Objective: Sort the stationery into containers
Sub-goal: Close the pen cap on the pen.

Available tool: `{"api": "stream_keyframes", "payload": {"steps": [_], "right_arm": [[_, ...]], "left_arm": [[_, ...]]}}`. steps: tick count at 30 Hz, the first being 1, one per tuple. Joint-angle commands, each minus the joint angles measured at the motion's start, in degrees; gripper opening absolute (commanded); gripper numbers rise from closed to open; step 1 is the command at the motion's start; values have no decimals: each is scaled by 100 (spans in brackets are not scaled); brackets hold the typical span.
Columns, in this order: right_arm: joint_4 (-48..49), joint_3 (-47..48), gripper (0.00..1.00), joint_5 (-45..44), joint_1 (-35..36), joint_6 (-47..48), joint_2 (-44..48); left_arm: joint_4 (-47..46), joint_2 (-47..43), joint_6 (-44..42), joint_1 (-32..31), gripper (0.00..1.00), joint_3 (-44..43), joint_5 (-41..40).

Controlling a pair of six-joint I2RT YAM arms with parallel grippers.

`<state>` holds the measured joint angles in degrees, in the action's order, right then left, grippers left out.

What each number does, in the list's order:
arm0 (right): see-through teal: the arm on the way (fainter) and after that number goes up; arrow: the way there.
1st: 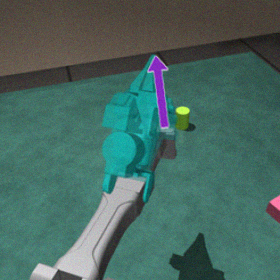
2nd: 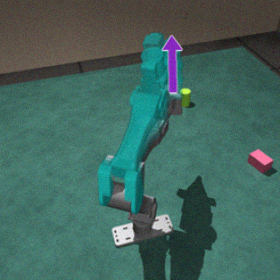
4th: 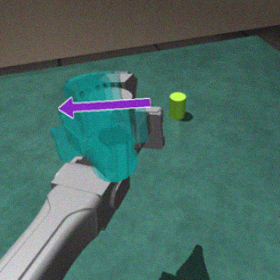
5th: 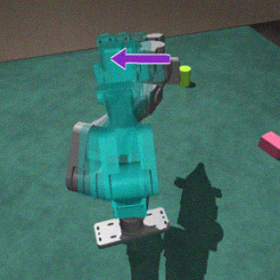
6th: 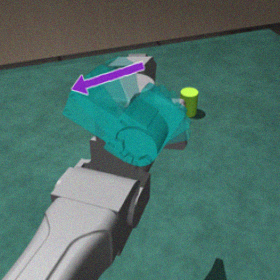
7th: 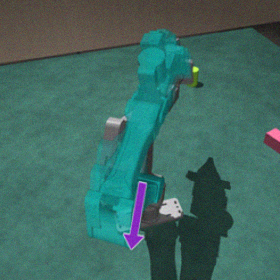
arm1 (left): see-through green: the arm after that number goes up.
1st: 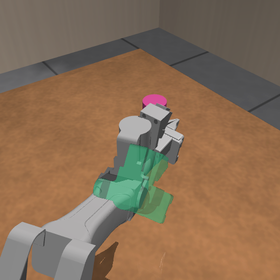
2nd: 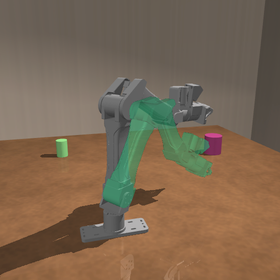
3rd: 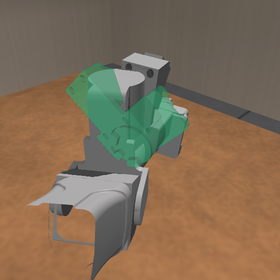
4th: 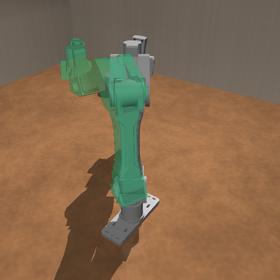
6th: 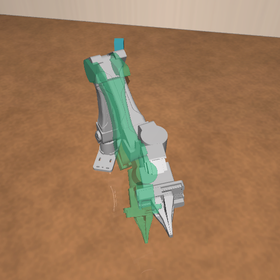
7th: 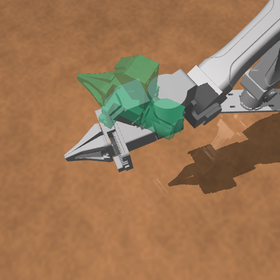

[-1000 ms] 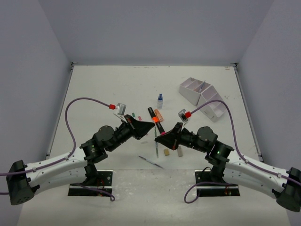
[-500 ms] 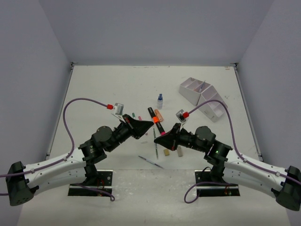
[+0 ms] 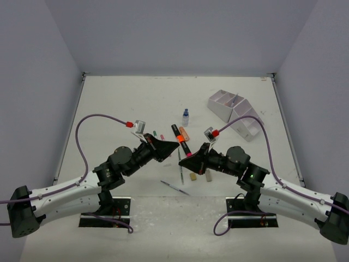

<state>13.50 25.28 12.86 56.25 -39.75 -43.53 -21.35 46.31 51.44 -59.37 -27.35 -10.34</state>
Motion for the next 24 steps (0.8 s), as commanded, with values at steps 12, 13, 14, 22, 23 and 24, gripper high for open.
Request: {"api": "stream_keyframes", "payload": {"steps": [12,13,14,22,23,24], "right_arm": [[-320,458,0,-380,18,194,99],[-356,491,0,-394,18,217,99],[-392,524,0,-409,18,240,99],[-503,1055,0,-566,25,441,69],[-582,1225,0,-628,19,469,58],[-739,1340,0,-742,24,516,55]], "left_arm": [[-396,71,77,-3,0,72,287],[-400,75,77,-4,0,81,300],[-405,80,77,-4,0,90,314],[-635,134,-10,-4,0,335,424],[-759,140,-39,-4,0,419,441],[-811,154,-59,-4,0,461,452]]}}
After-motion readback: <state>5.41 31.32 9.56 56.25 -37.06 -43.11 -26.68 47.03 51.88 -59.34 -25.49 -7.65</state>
